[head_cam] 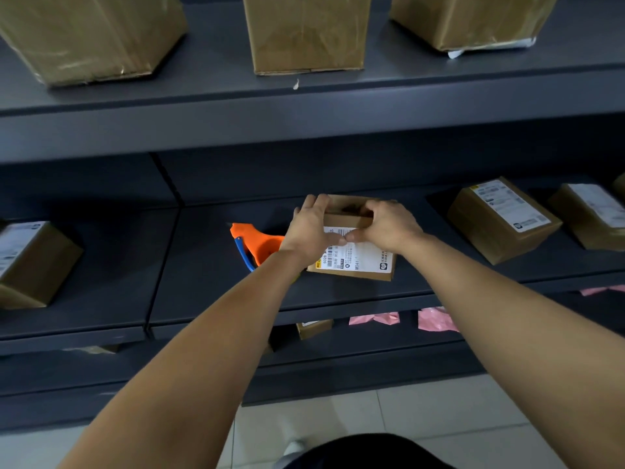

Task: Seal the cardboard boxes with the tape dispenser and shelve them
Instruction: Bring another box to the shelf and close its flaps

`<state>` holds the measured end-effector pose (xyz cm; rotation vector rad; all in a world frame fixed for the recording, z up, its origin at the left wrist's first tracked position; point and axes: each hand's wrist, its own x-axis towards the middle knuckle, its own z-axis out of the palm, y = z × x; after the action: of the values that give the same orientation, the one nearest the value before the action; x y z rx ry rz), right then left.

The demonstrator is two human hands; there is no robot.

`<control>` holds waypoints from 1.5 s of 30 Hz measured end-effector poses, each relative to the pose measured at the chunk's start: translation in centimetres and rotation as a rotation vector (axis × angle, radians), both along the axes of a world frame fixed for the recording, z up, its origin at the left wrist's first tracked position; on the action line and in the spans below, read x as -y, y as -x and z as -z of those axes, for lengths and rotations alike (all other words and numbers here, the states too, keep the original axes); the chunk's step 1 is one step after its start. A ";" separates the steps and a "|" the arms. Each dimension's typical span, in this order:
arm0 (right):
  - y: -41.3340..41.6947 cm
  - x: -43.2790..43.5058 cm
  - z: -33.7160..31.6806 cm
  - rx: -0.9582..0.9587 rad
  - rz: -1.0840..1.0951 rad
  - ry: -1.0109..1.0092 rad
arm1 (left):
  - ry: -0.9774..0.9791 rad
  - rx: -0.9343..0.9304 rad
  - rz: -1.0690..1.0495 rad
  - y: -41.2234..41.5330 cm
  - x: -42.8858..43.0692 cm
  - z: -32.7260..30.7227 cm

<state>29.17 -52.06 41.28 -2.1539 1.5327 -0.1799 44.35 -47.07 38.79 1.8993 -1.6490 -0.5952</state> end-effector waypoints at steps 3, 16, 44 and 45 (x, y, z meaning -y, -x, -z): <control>0.0 0.4 -0.9 0.006 0.002 -0.009 | -0.023 0.037 0.030 -0.1 -0.5 0.5; 0.0 -1.5 1.5 0.016 0.195 0.212 | -0.042 -0.246 -0.137 1.0 -0.2 0.9; 1.4 -1.2 2.1 0.139 0.431 0.032 | -0.126 -0.531 -0.375 0.8 -0.2 1.5; 1.4 -1.1 2.0 0.199 0.458 -0.019 | -0.145 -0.550 -0.375 0.8 -0.1 1.5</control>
<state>27.78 -50.94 39.26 -1.6808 1.8708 -0.5127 43.56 -46.93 37.32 1.8553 -0.9005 -0.9852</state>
